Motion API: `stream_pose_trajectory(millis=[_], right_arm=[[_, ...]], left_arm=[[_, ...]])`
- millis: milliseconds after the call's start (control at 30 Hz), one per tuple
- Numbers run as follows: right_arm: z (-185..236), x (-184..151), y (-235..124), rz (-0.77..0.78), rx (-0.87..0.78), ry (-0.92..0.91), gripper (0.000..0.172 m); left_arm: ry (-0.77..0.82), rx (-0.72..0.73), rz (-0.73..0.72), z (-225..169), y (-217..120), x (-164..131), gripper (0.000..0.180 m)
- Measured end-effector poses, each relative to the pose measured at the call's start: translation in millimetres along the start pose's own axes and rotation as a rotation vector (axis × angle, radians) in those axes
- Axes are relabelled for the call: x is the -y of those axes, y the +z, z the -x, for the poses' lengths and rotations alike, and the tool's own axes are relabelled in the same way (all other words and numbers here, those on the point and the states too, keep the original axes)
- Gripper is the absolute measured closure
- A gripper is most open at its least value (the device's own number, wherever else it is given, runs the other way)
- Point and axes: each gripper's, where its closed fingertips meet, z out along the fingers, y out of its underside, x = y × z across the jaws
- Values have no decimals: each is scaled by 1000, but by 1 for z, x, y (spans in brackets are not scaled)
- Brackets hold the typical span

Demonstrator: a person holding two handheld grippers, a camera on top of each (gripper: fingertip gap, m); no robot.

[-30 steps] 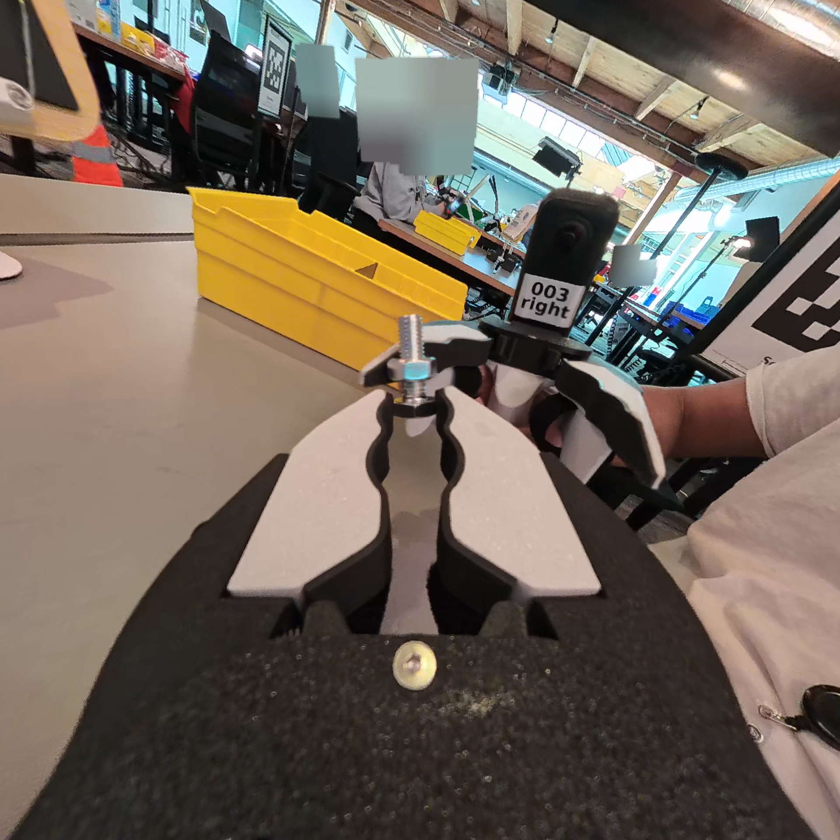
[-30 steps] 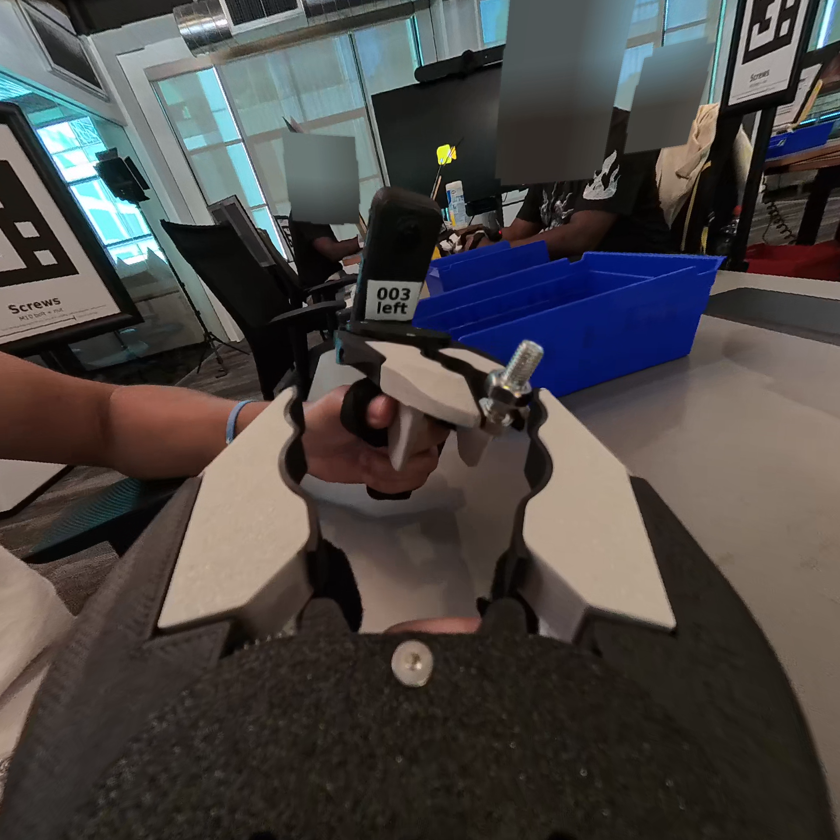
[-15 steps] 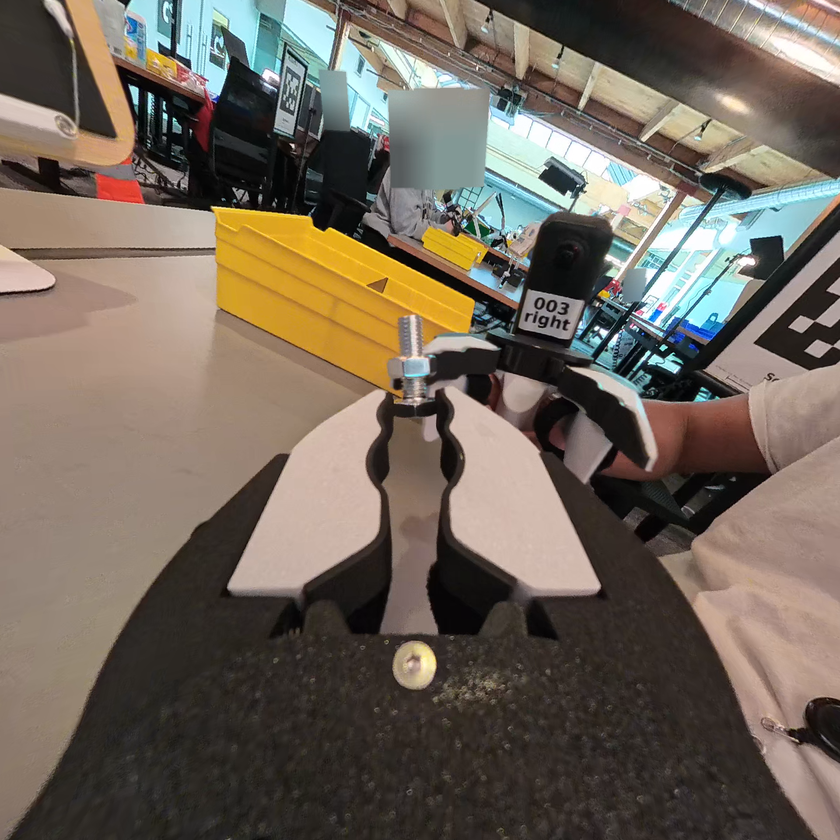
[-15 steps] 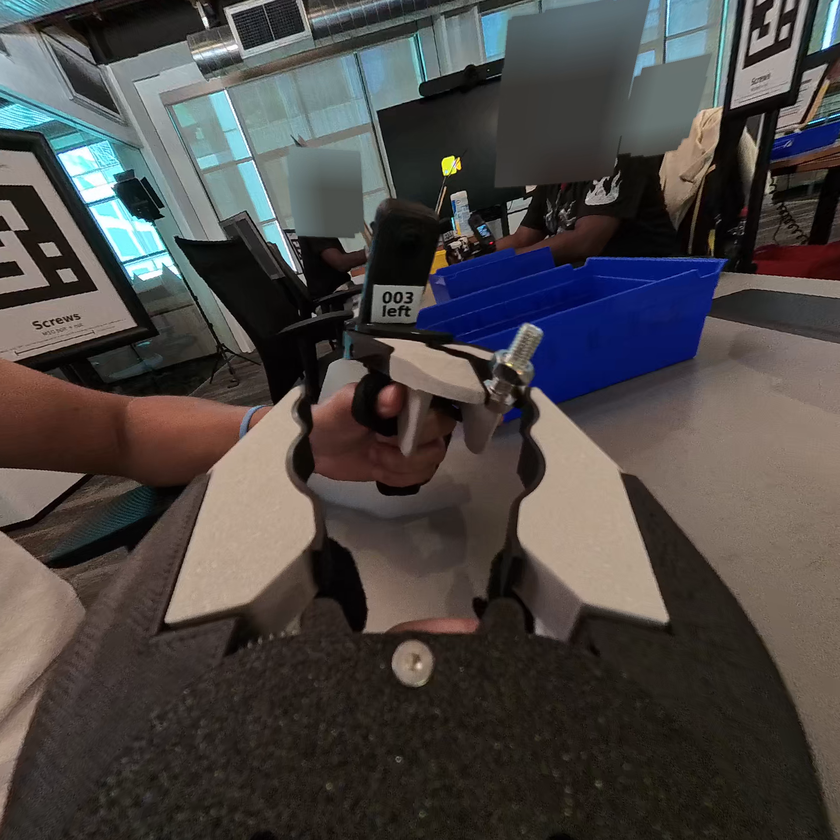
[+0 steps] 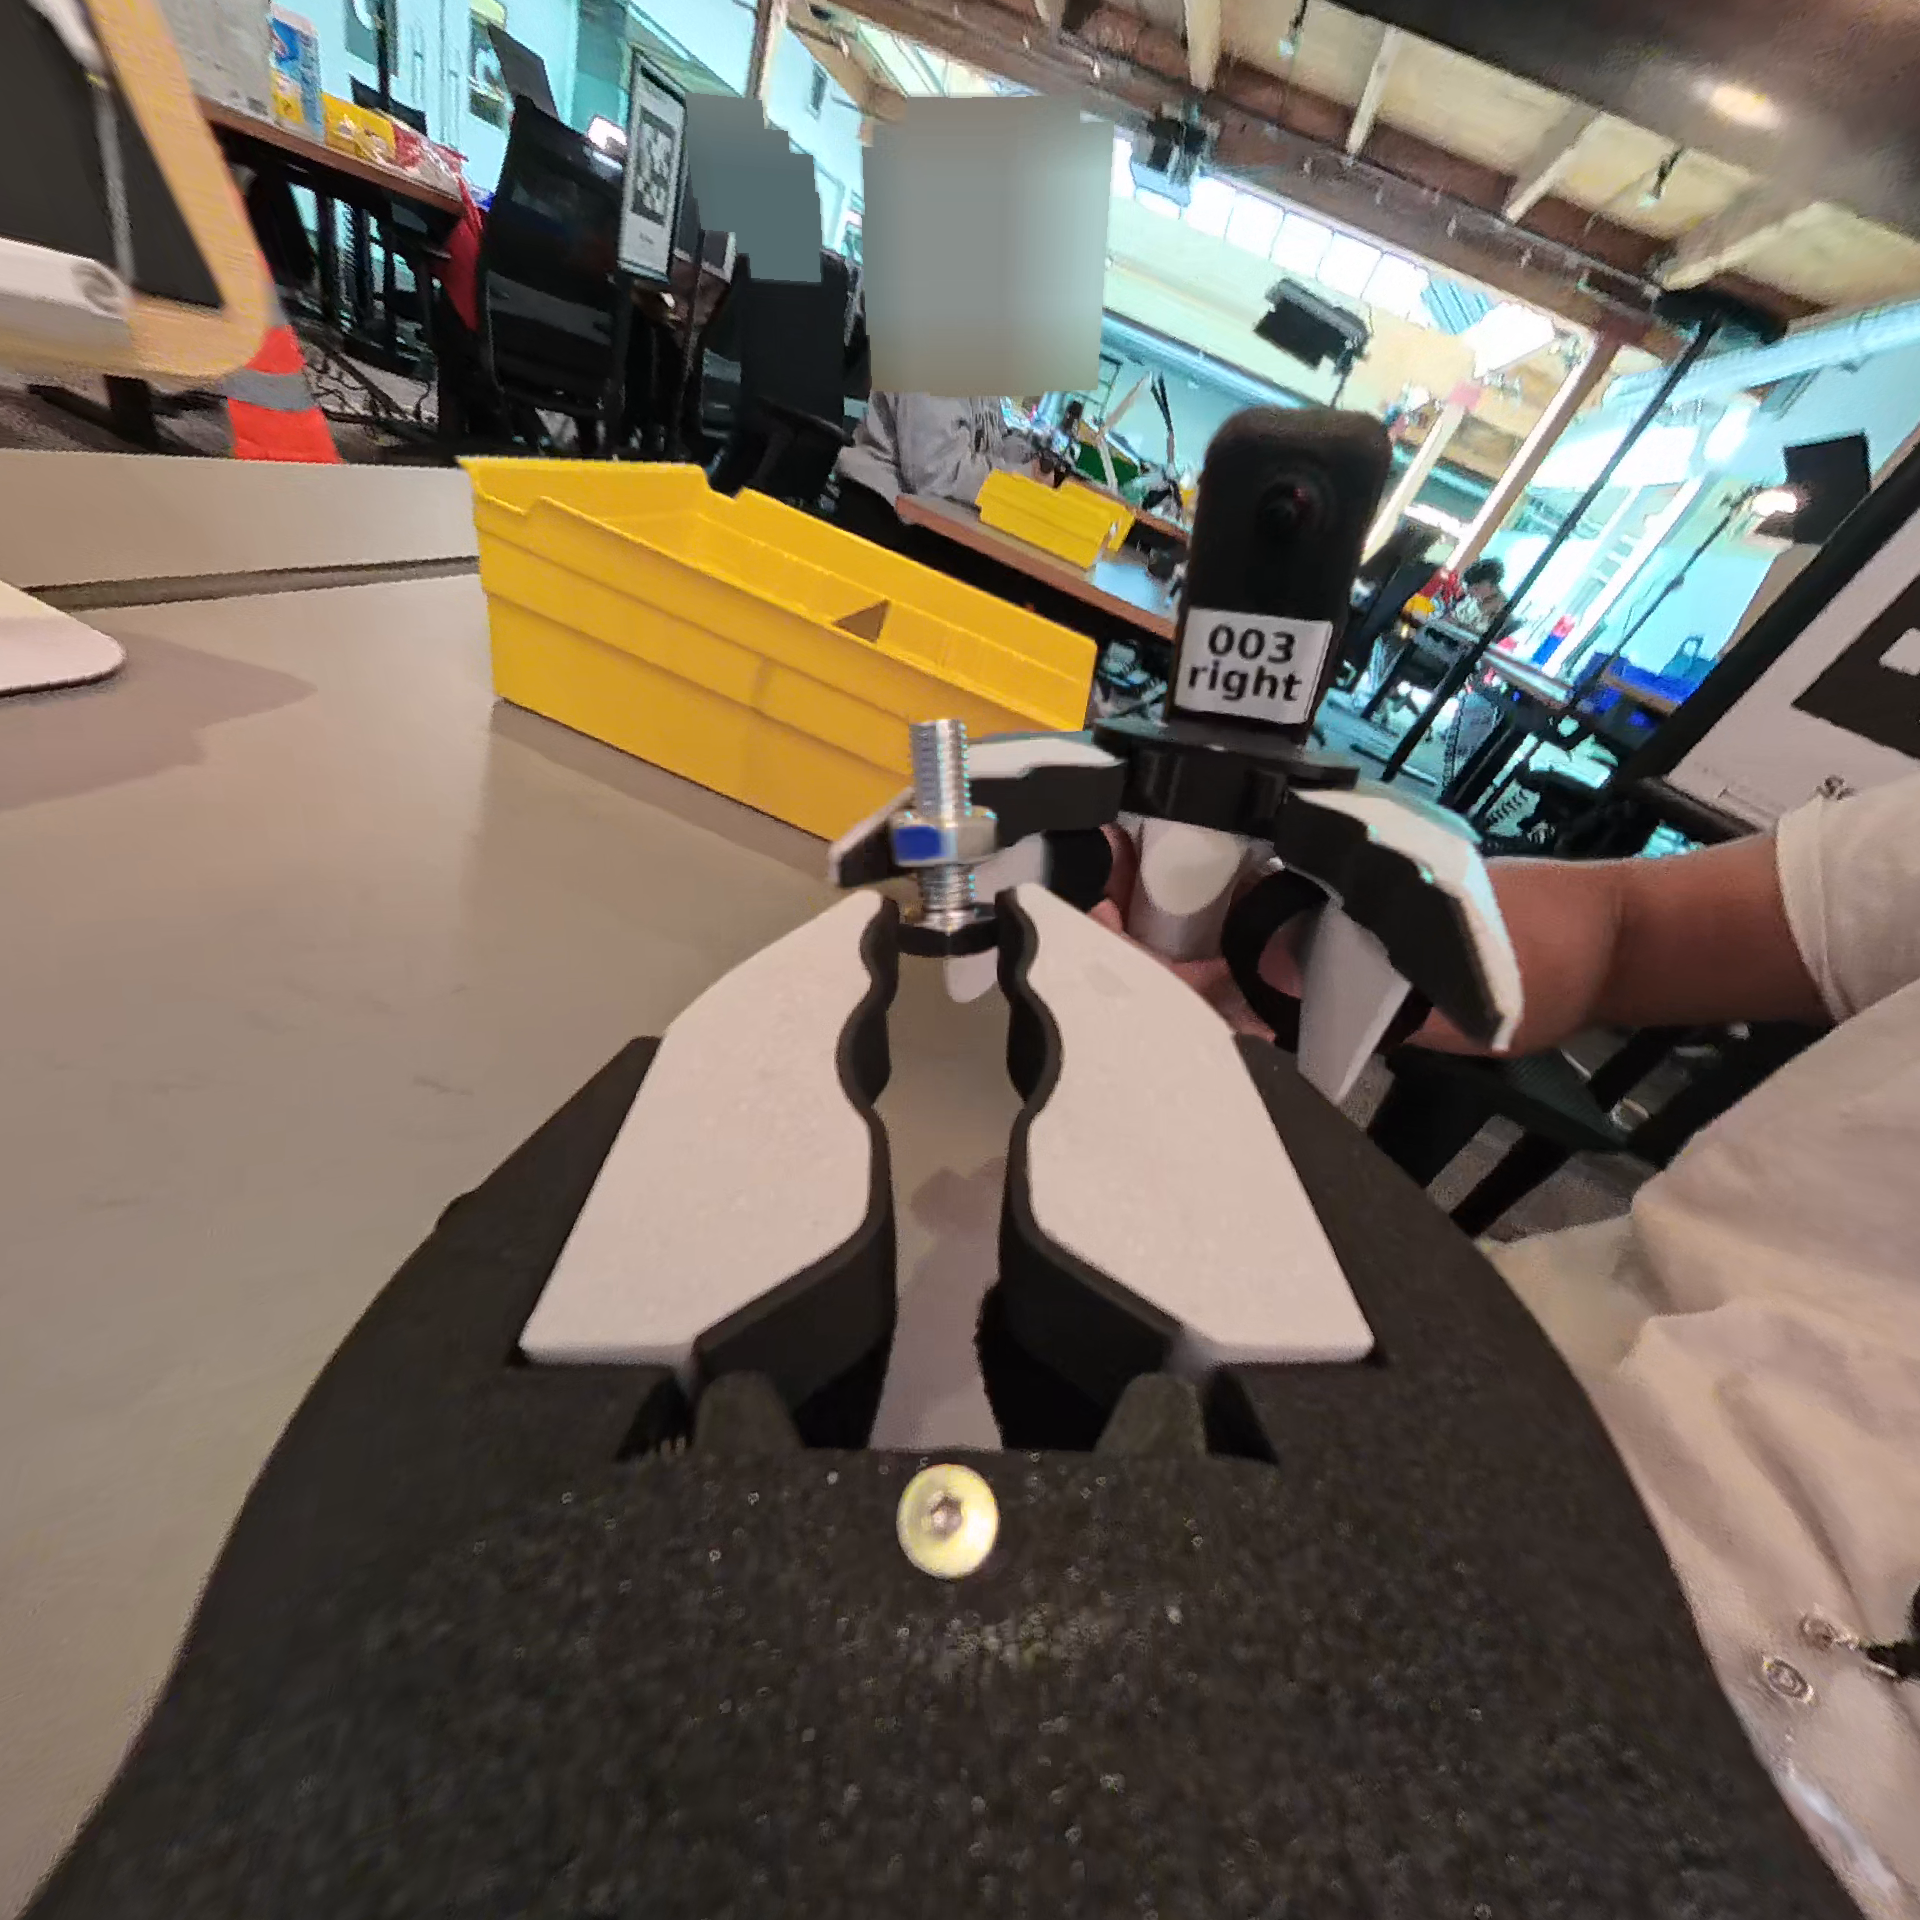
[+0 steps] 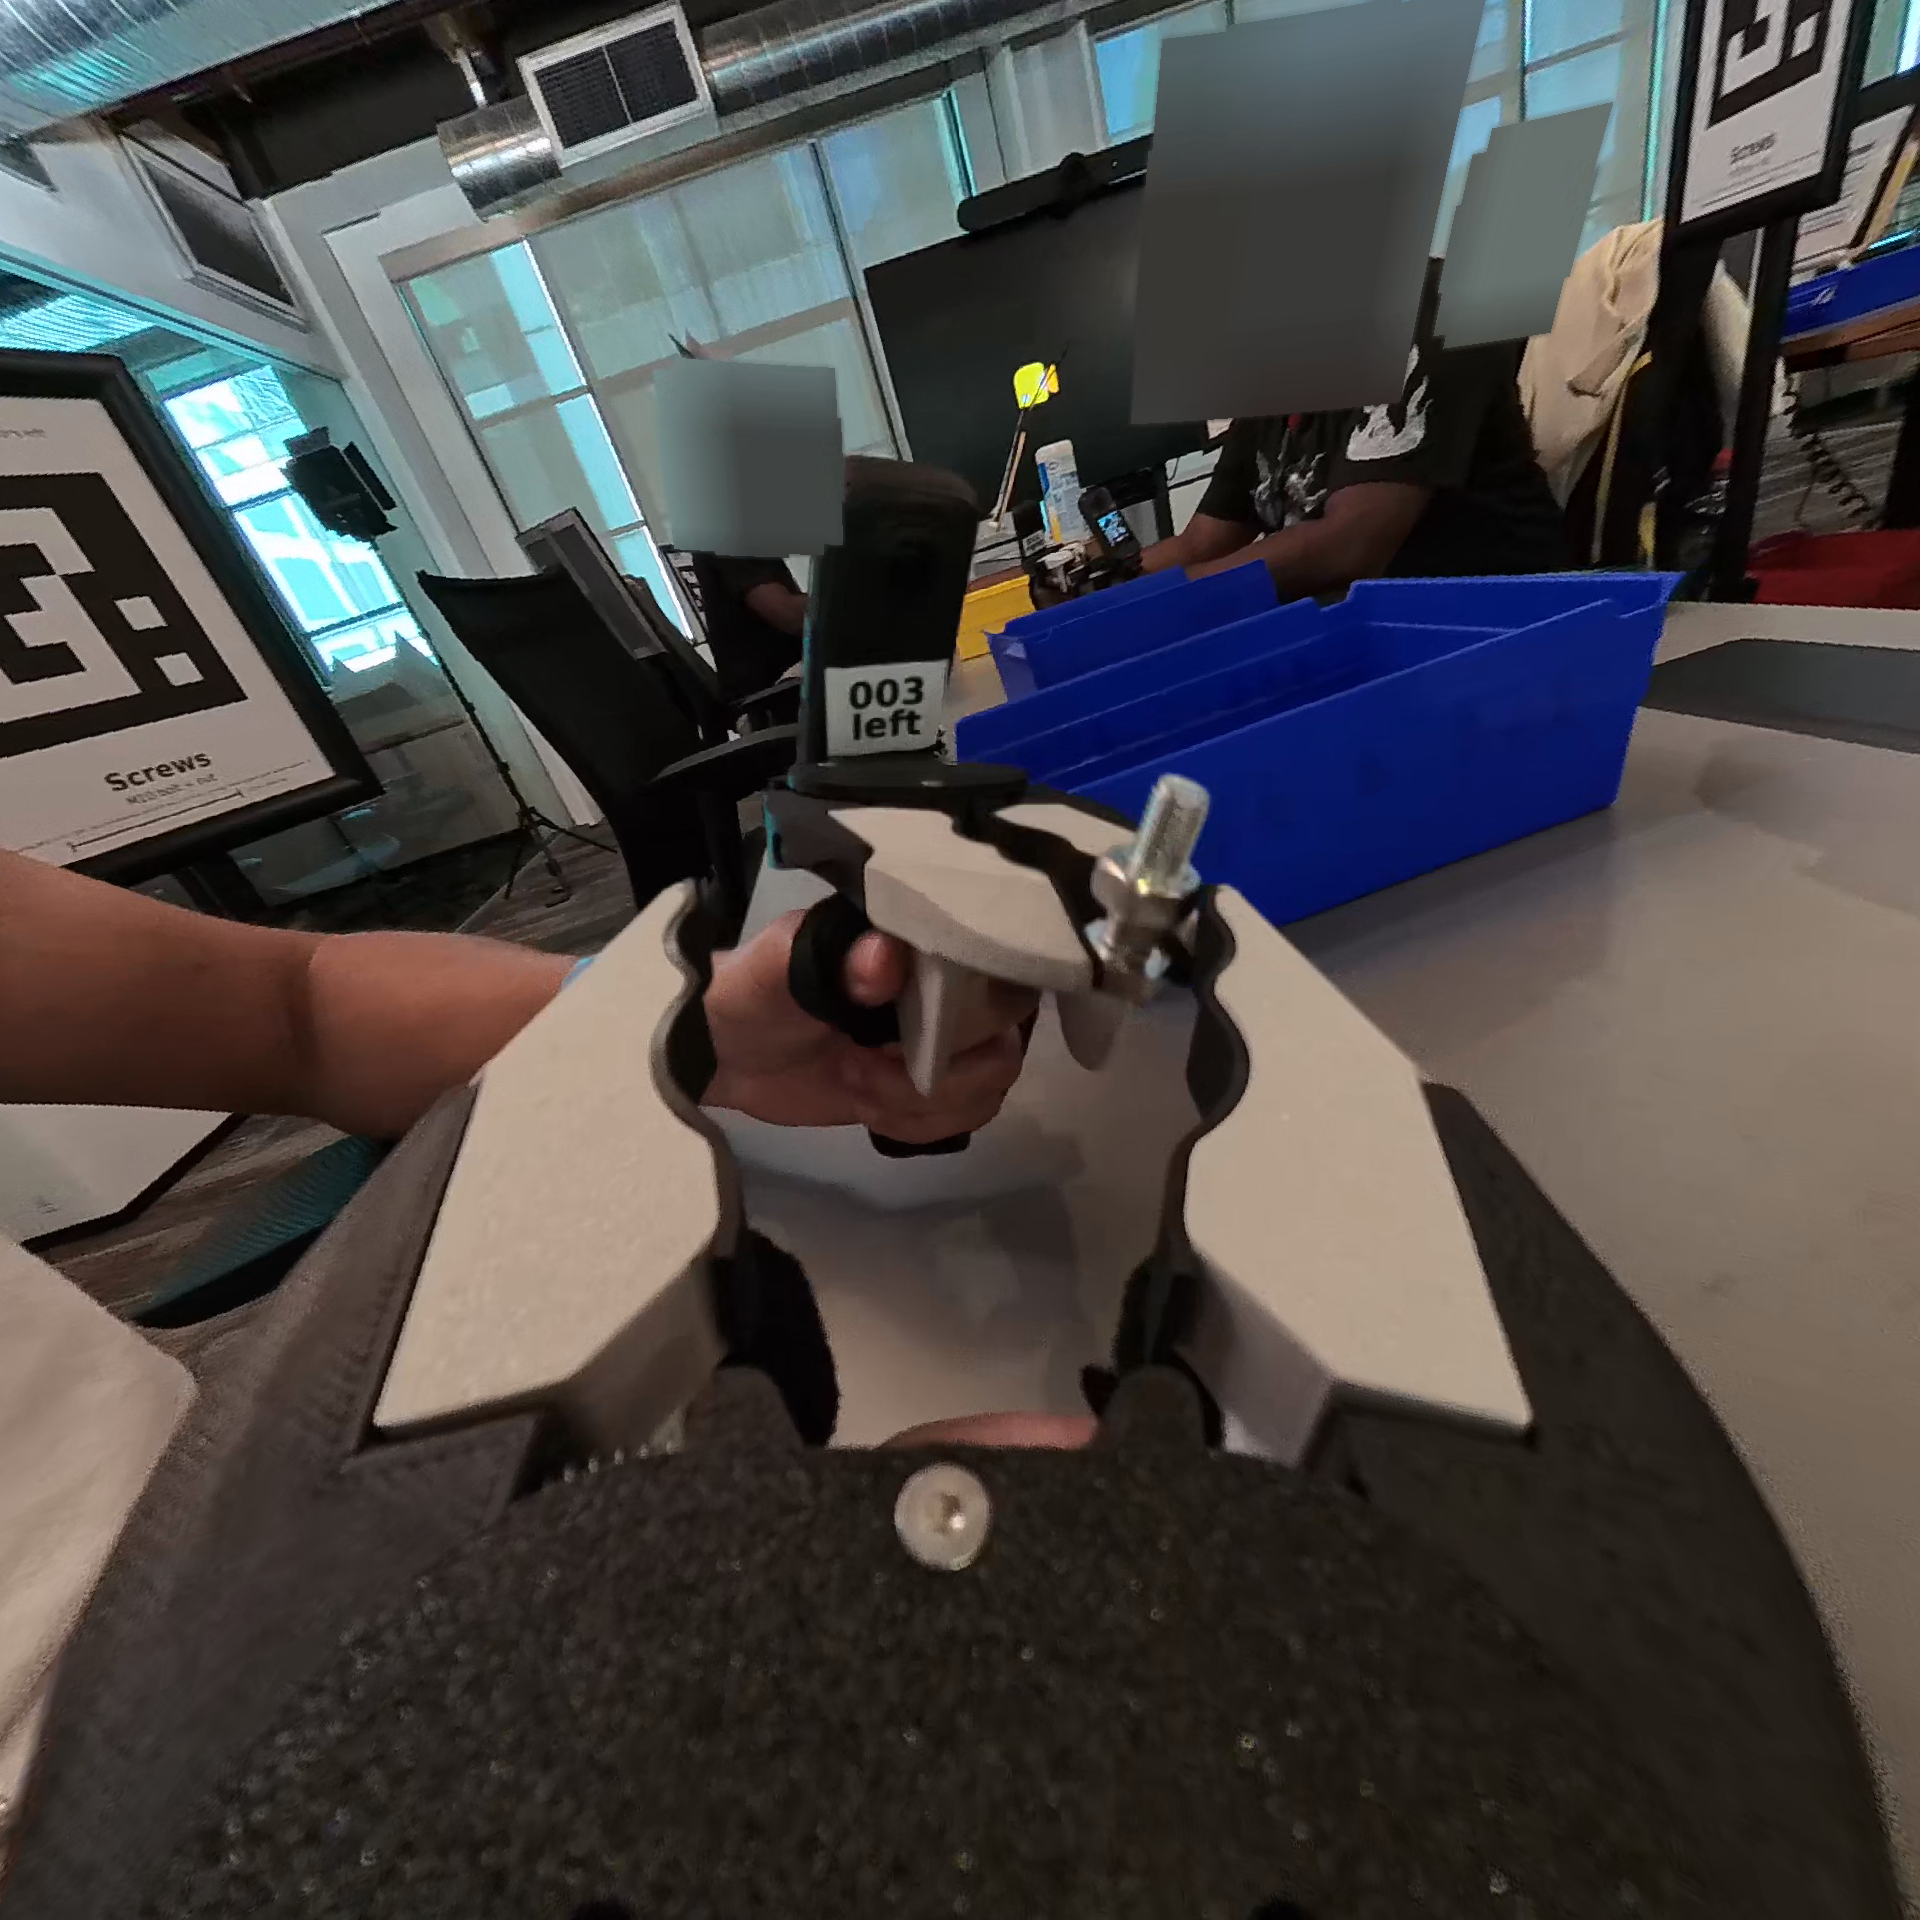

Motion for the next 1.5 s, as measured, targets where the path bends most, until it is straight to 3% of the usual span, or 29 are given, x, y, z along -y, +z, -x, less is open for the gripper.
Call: stream_pose_trajectory(millis=[167, 433, 700, 1000, 1133, 1300, 1500], right_arm=[[6, -2, 6, 12, 32, 3, 77], [-1, -1, -2, 8, 2, 1, 78], [5, -4, 5, 18, 27, 10, 76], [-1, 6, -5, -23, -10, -18, 81], [2, 0, 3, -8, -1, -11, 75], [2, 2, 5, -18, 27, 35, 77], [-11, 11, -12, -49, -30, 22, 85]], left_arm=[[22, -52, 45, -17, 14, -9, 163], [-11, -4, -14, 1, -3, 4, 163], [12, -45, 44, -13, 11, -9, 163], [-15, -16, -1, -1, 0, 0, 163], [-4, -43, 32, -9, 8, -8, 163], [34, -53, 67, -17, 16, -13, 163], [-2, -4, 14, 1, 1, -2, 163]])
